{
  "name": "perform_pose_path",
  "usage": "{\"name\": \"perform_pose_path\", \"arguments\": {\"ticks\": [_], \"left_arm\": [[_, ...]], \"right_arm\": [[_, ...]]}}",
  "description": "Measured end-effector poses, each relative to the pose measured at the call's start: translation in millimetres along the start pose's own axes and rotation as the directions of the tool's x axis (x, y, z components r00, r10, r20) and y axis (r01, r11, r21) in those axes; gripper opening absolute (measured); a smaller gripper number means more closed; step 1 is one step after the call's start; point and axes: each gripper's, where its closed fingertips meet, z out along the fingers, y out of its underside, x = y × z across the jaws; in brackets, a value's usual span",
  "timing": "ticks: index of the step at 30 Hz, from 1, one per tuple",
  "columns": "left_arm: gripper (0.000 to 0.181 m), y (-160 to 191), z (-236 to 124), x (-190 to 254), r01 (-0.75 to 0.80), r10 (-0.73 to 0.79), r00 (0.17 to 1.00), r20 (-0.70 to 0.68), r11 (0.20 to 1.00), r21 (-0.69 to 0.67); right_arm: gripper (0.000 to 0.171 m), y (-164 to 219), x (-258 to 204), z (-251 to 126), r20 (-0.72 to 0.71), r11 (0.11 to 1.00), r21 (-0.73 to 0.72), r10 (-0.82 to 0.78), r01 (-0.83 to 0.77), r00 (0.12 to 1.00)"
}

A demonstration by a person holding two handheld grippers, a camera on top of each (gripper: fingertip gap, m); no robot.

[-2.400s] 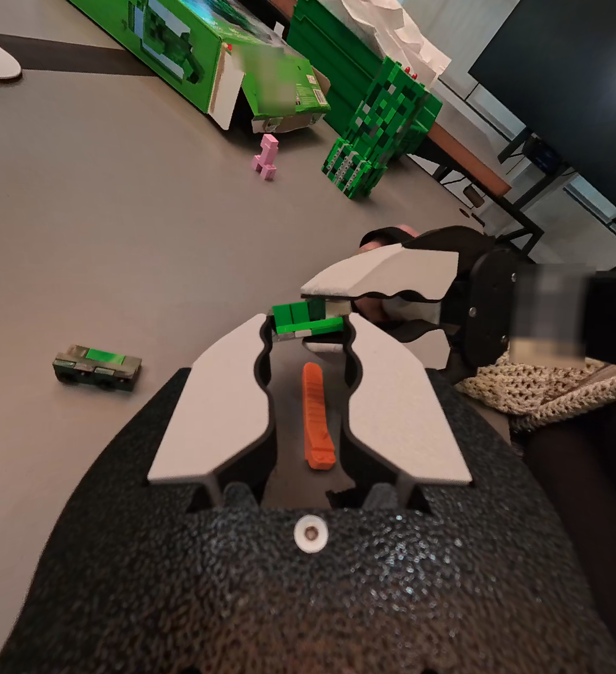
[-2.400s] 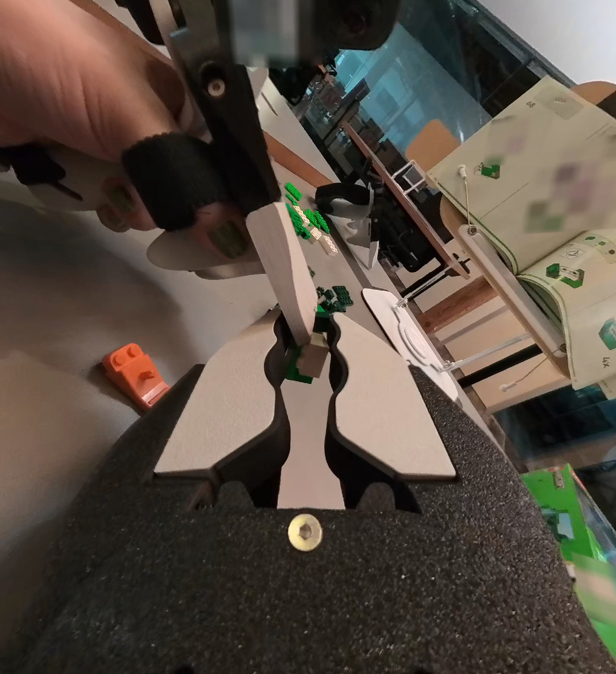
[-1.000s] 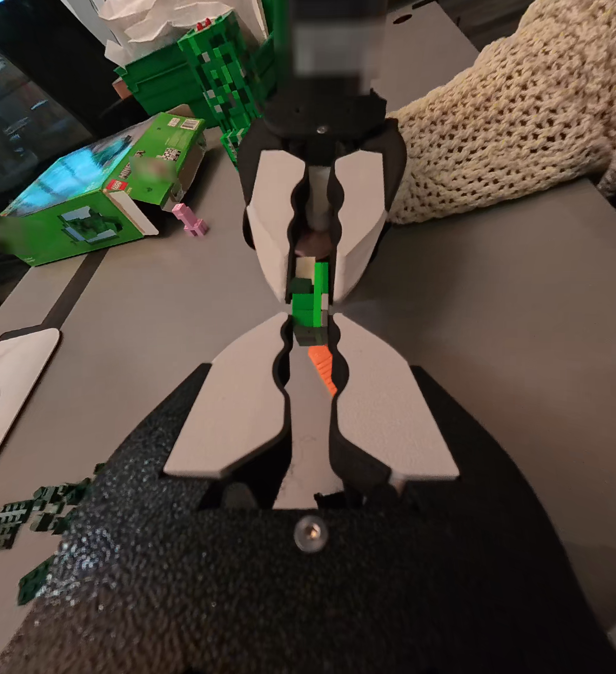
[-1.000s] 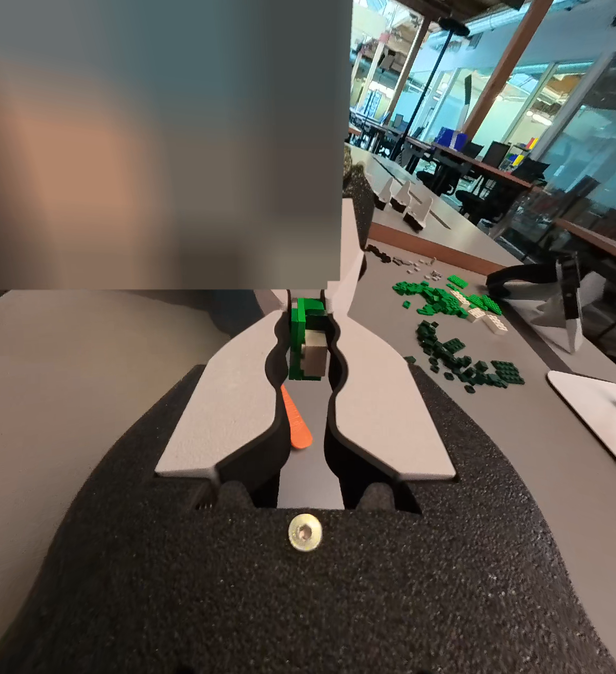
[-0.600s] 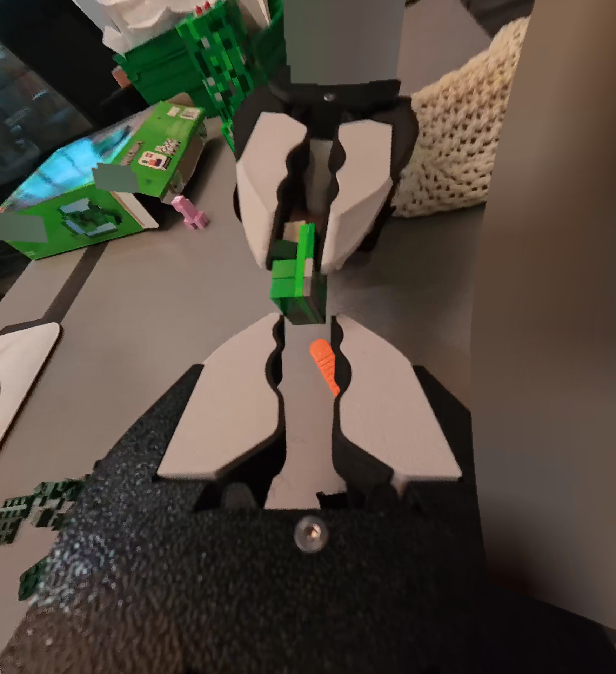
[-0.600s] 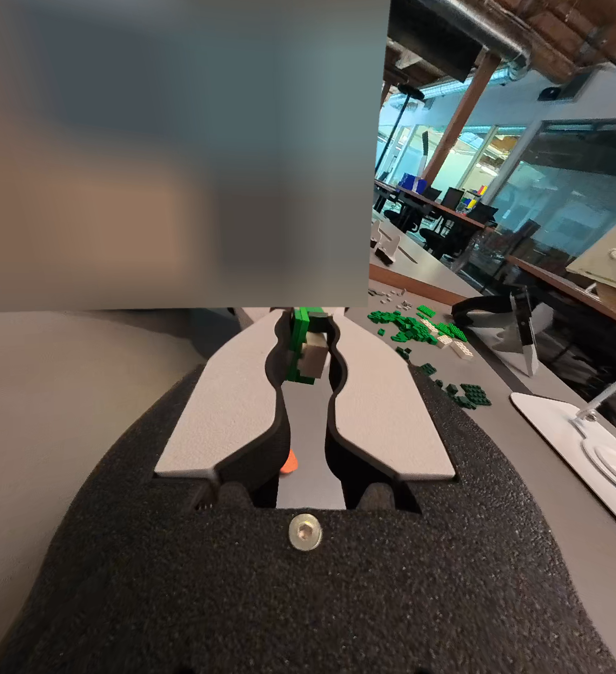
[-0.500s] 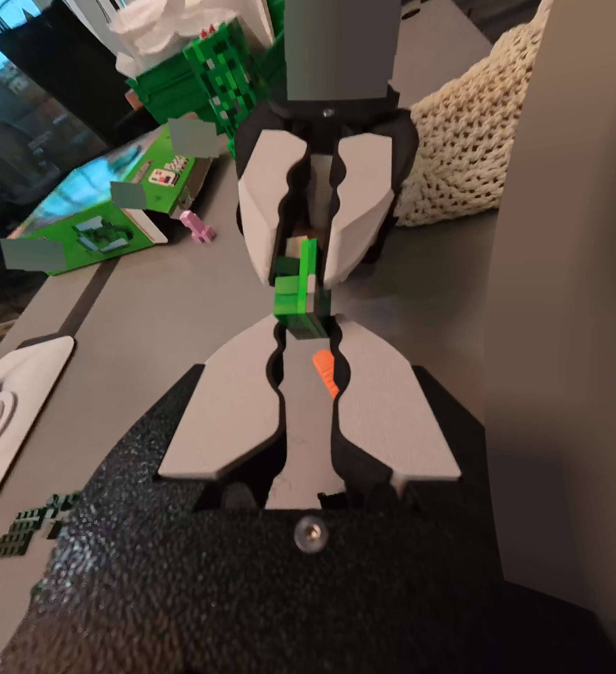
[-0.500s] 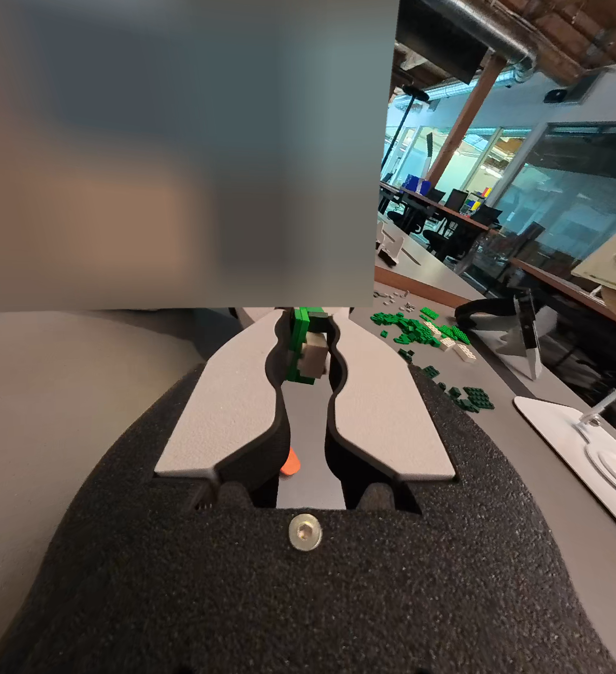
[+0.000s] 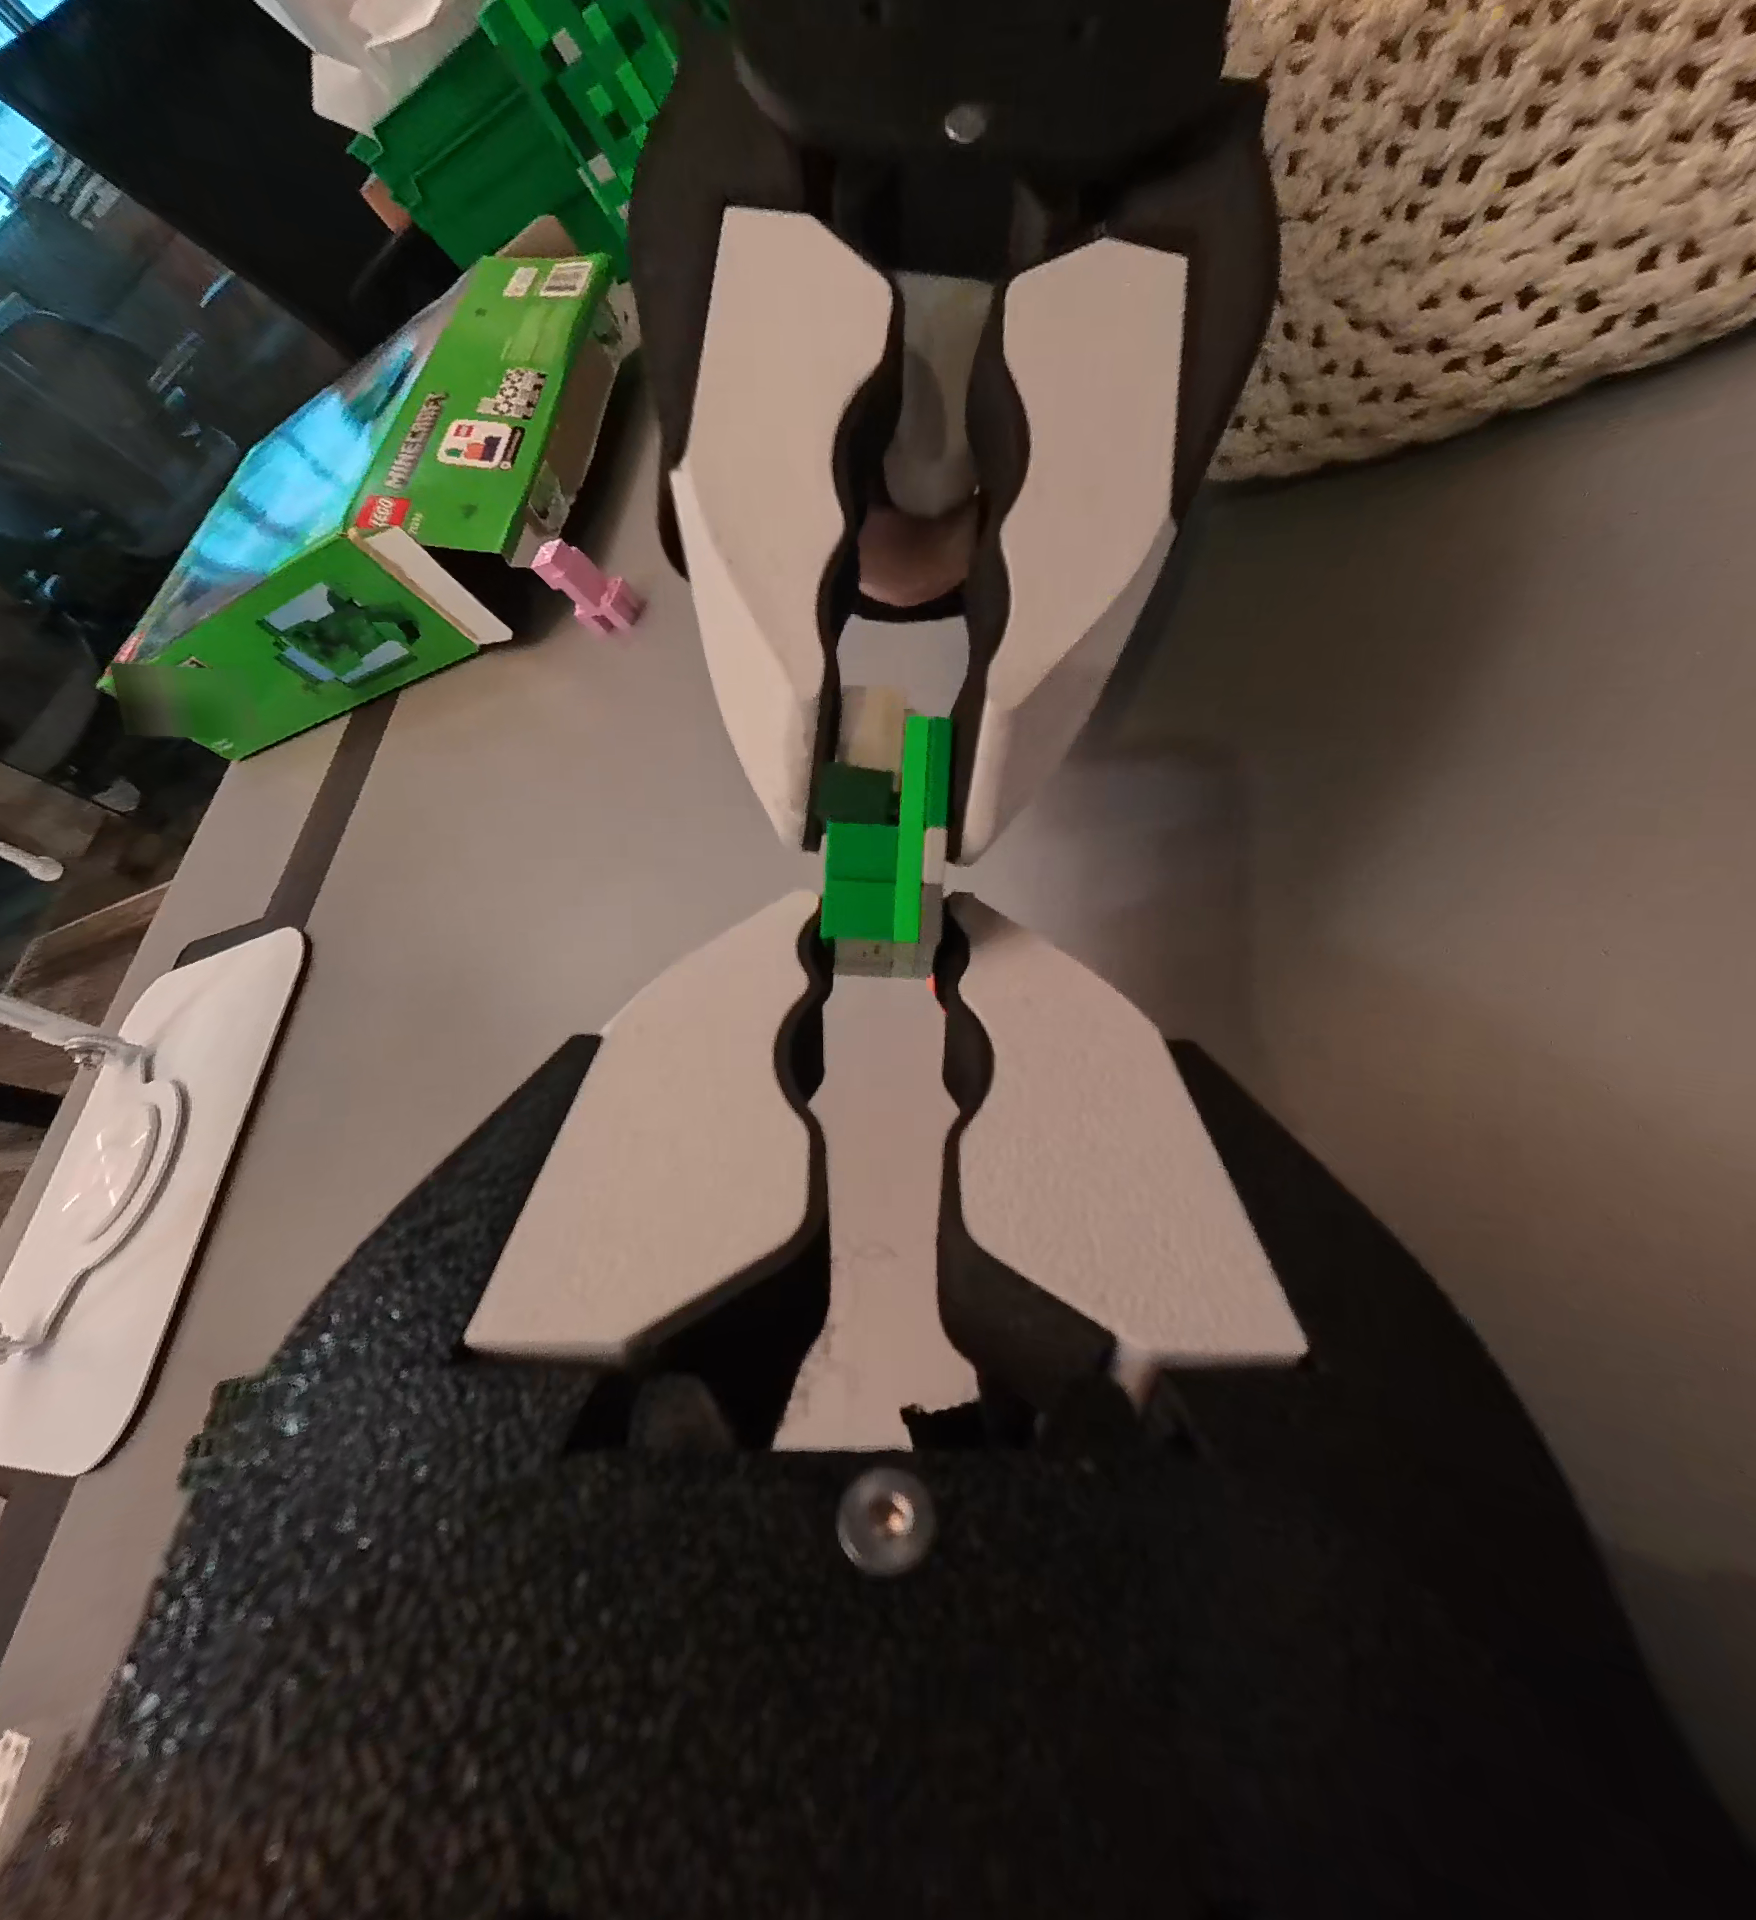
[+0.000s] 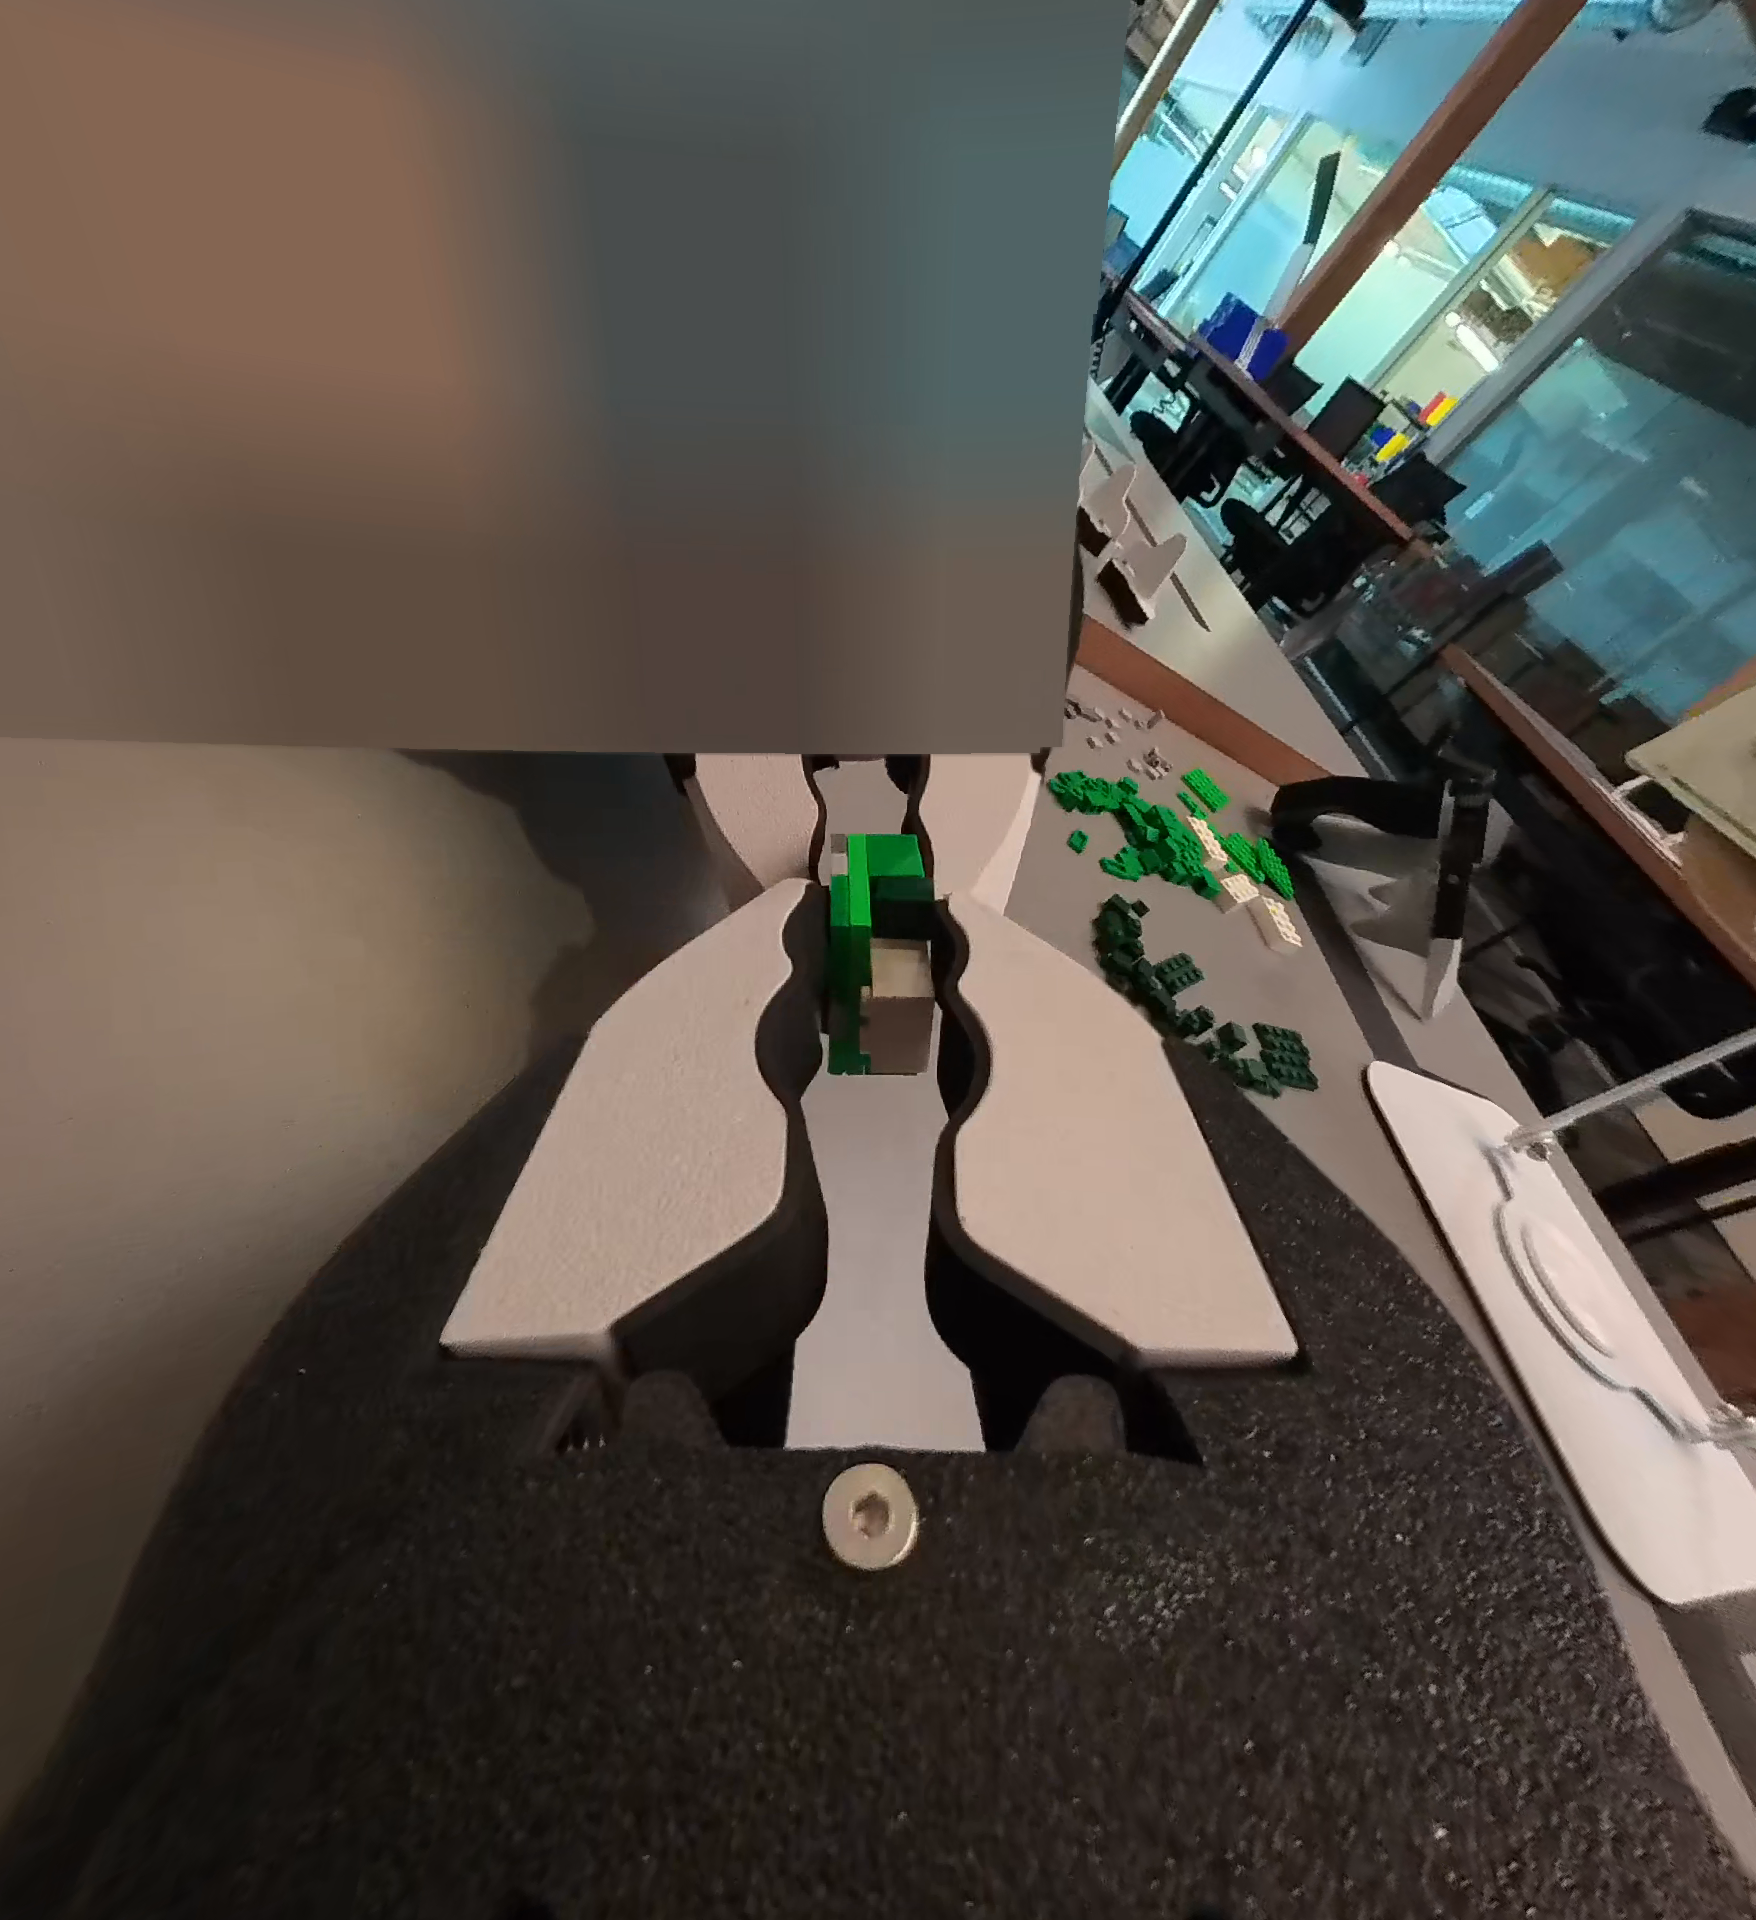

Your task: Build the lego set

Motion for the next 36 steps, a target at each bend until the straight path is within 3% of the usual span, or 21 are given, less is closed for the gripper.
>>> {"name": "perform_pose_path", "arguments": {"ticks": [5, 16, 20, 36], "left_arm": [[0.019, -1, -1, -3, 0.055, -0.055, 0.998, -0.005, 0.998, 0.034], [0.035, -20, -18, -18, -0.042, 0.022, 0.992, 0.126, 0.987, 0.153], [0.023, -24, -17, -14, -0.065, 0.045, 0.992, 0.117, 0.983, 0.174], [0.017, -3, -7, -7, -0.017, 0.016, 0.999, 0.047, 0.999, 0.027]], "right_arm": [[0.018, -1, 5, 1, -0.024, 0.999, 0.007, 0.041, -0.041, 0.999], [0.018, 0, 17, -5, -0.075, 0.995, 0.042, 0.095, -0.092, 0.993], [0.018, -2, 15, -5, -0.062, 0.994, 0.049, 0.096, -0.093, 0.993], [0.018, 21, 6, 1, -0.029, 0.992, -0.125, 0.013, -0.017, 0.999]]}}
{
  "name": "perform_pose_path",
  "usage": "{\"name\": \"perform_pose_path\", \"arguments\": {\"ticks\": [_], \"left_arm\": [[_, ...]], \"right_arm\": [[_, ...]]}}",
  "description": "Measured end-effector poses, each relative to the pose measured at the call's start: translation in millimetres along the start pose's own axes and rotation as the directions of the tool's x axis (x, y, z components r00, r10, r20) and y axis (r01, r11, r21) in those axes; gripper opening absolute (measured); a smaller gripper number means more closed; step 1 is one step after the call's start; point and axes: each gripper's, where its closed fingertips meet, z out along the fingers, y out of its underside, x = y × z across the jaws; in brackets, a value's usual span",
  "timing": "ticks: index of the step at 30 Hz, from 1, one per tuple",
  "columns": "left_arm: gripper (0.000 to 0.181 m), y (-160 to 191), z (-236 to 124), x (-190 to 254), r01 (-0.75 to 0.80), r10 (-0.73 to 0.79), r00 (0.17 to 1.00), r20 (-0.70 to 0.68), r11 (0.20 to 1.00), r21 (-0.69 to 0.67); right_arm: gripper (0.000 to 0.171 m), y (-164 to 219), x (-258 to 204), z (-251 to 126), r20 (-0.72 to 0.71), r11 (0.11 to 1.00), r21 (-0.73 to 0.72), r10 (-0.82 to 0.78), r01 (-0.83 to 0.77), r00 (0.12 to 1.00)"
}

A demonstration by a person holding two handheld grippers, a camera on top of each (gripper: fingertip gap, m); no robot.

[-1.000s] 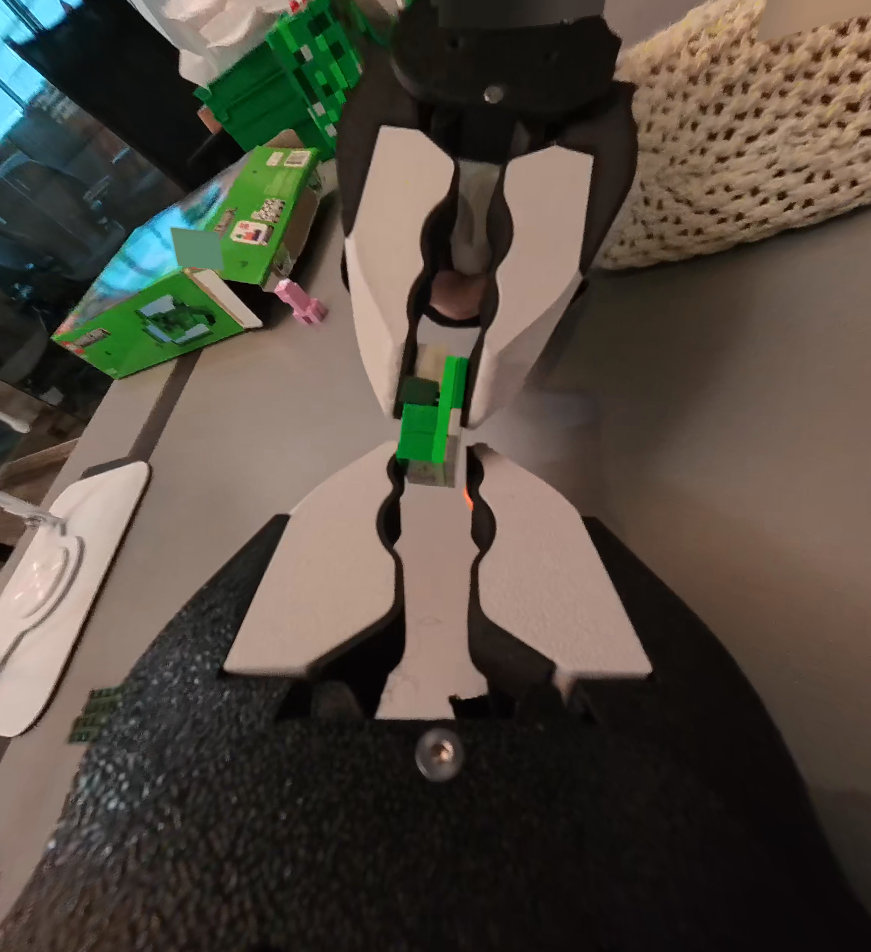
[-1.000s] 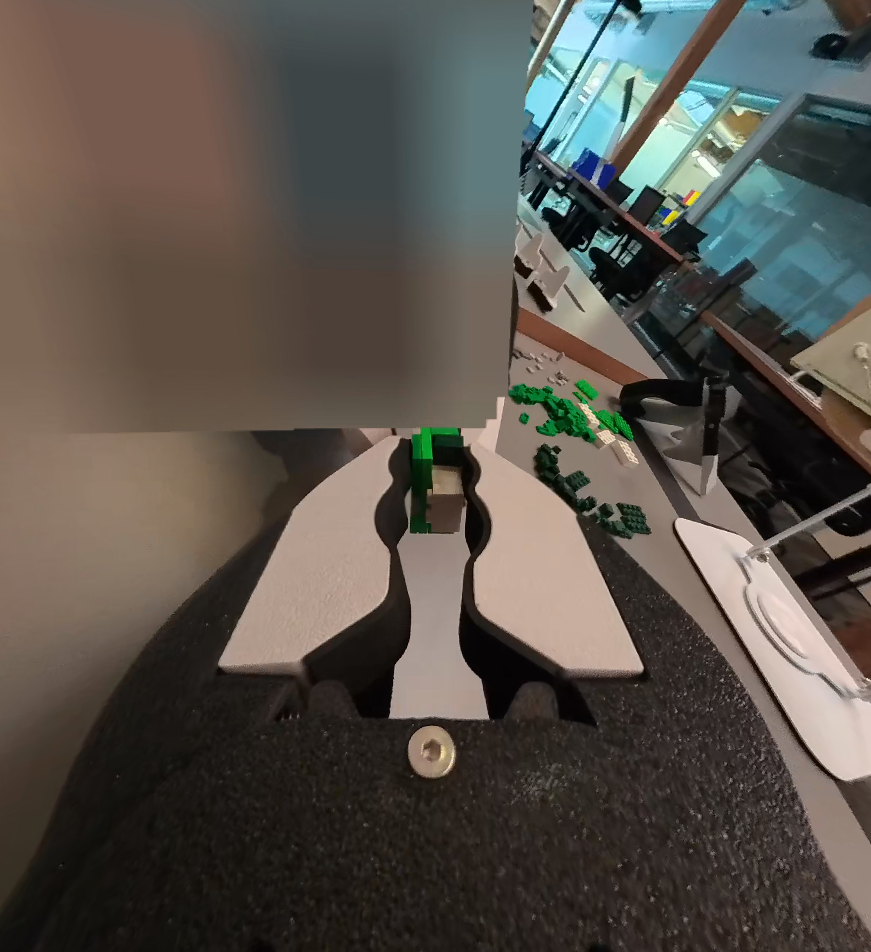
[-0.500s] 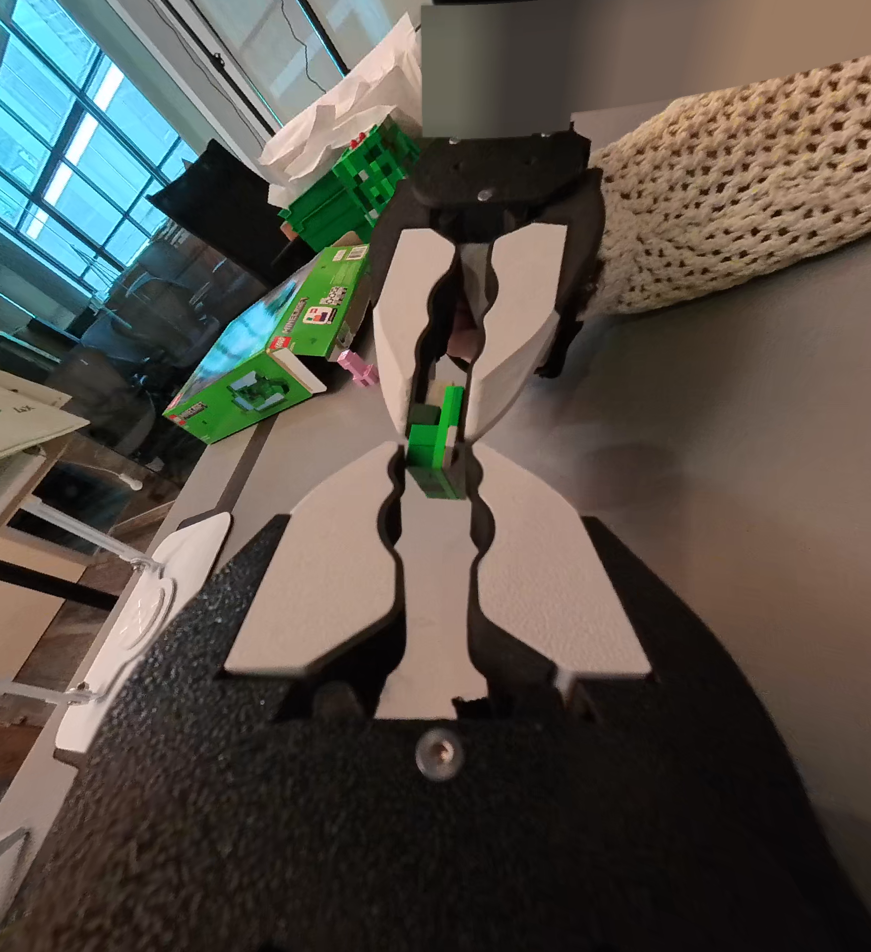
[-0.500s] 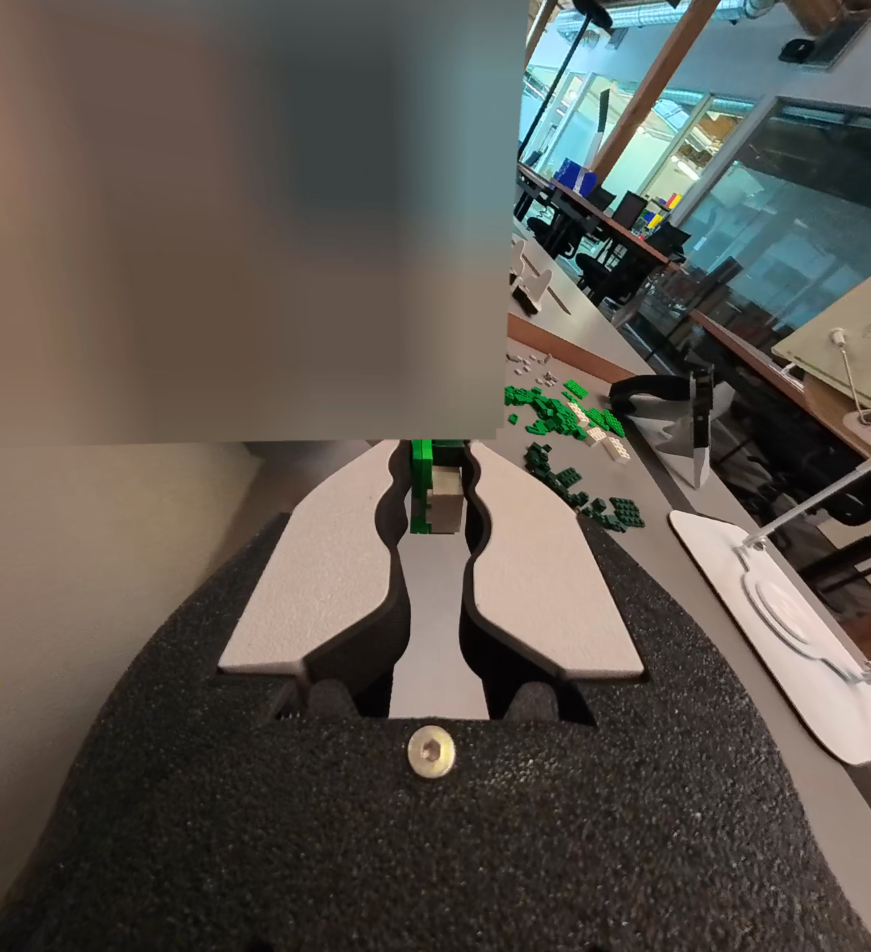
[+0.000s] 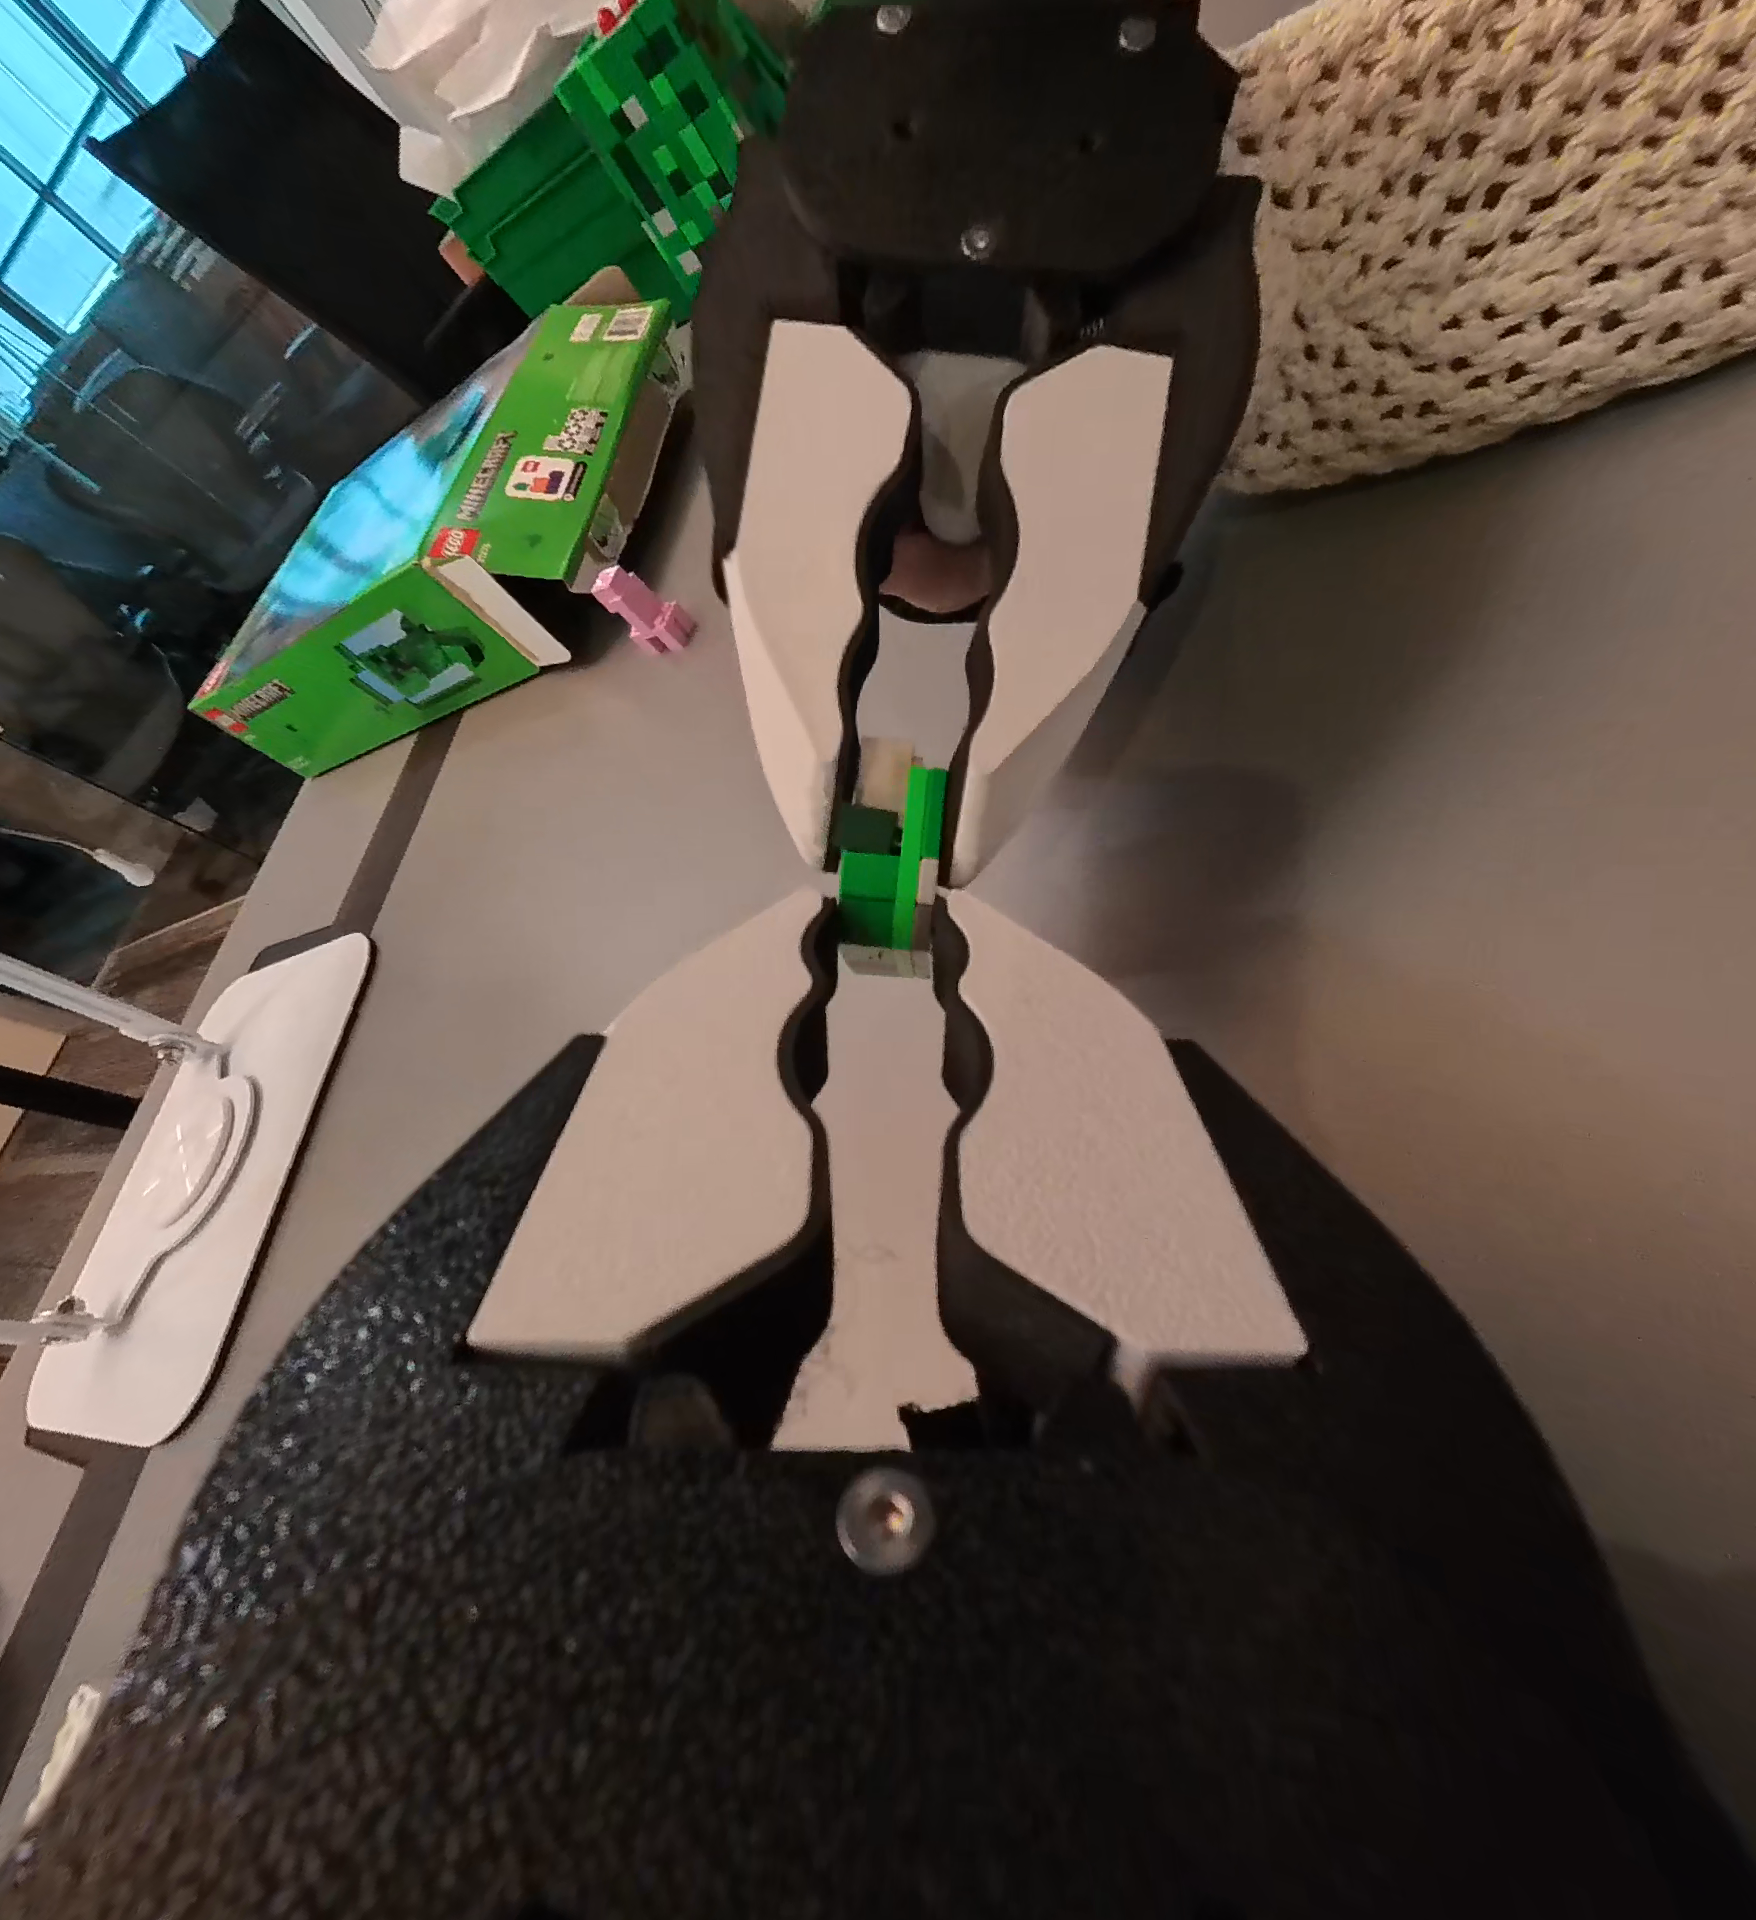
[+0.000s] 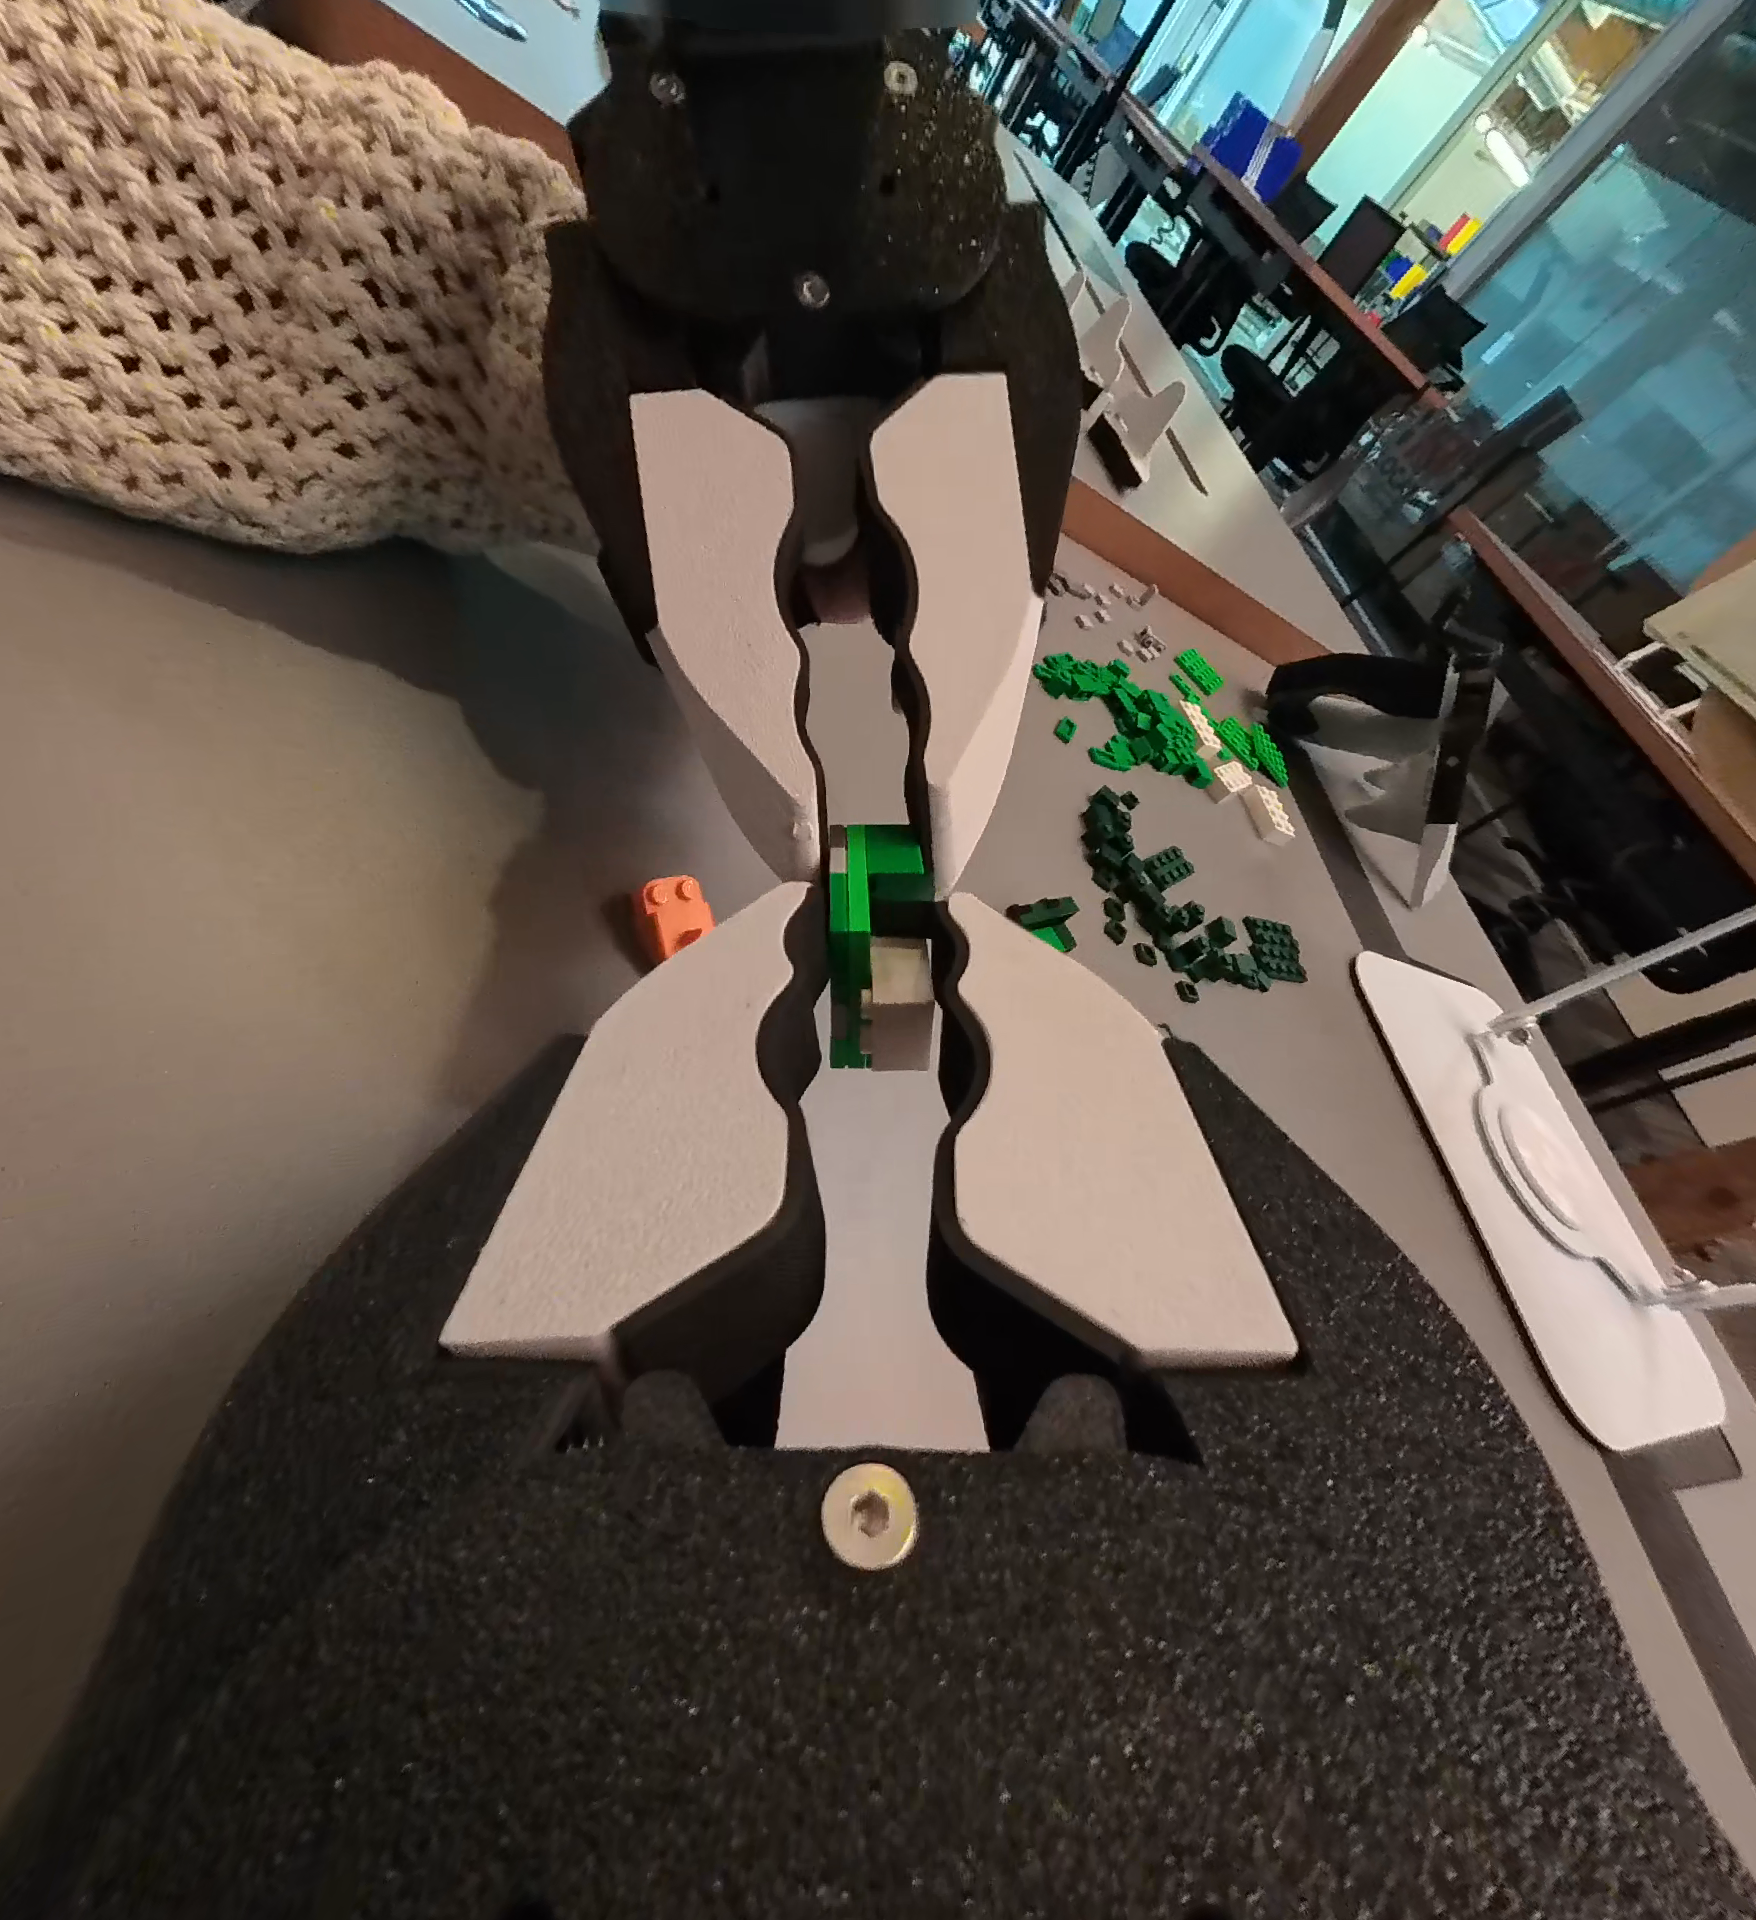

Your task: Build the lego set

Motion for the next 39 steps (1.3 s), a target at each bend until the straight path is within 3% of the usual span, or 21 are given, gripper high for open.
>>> {"name": "perform_pose_path", "arguments": {"ticks": [9, 15, 39], "left_arm": [[0.017, 5, 1, 2, 0.02, -0.021, 1.0, -0.019, 1.0, -0.018], [0.017, 7, 1, 3, 0.025, -0.026, 0.999, -0.027, 0.999, -0.025], [0.017, 9, 0, 11, 0.021, -0.024, 0.997, -0.07, 0.999, -0.041]], "right_arm": [[0.025, -2, 3, -3, -0.005, 1.0, 0.016, 0.017, -0.017, 1.0], [0.017, -1, -2, -2, 0.02, 1.0, 0.004, 0.006, -0.006, 1.0], [0.016, 3, -7, 0, 0.075, 0.999, -0.022, 0.046, -0.045, 0.996]]}}
